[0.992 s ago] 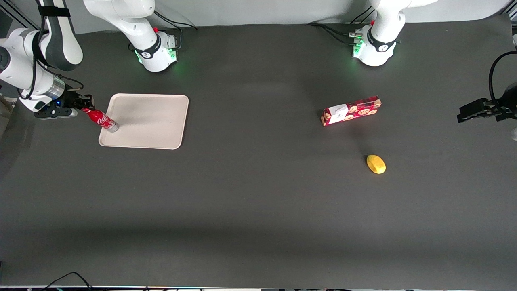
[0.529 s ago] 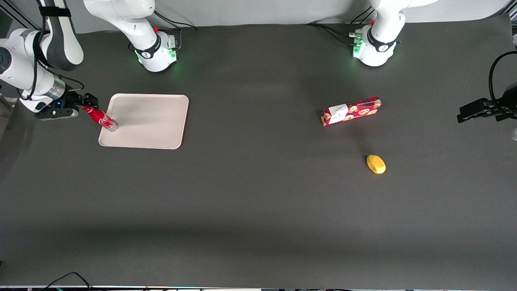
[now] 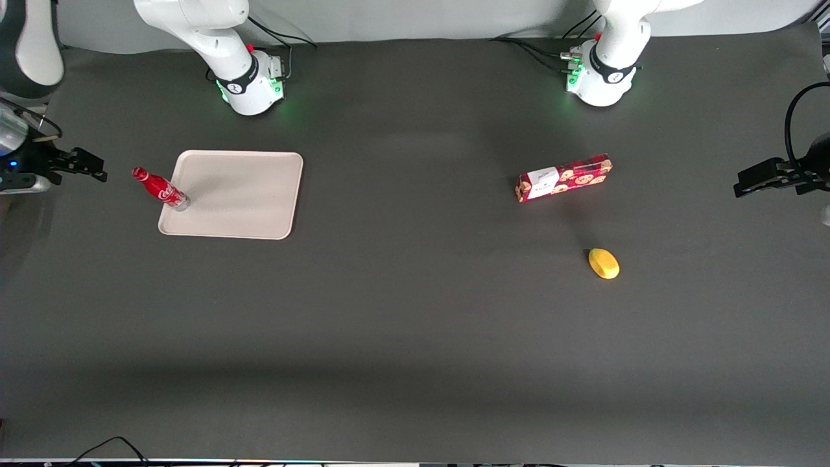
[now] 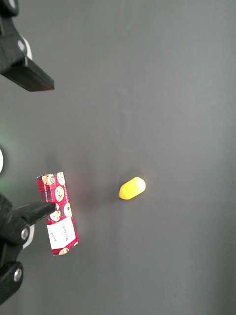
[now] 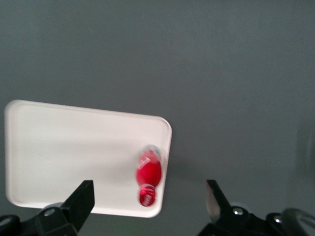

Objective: Place coke bottle on tray

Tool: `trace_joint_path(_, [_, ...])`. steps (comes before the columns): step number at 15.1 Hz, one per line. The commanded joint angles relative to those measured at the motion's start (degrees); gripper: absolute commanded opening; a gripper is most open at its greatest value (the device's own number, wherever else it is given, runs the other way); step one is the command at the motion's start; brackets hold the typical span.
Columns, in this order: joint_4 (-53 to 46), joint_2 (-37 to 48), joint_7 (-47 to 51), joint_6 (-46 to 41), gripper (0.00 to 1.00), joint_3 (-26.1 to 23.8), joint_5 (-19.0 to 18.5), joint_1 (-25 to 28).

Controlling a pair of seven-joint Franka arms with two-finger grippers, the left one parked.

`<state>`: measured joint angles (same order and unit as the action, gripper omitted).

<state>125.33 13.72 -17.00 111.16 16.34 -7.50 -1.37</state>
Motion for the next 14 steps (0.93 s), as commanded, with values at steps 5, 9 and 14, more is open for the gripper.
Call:
trace_joint_path(5, [-30.03,-13.36,9.60,-13.68,1.00,-16.58,6.62,-1.62])
trace_joint_path(9, [-34.18,-13.99,13.65,-14.30,1.00,-20.38,12.22,-3.11])
trace_joint_path(14, [-34.36,-14.16,13.66,-14.83,1.00,-20.55,10.23,-3.38])
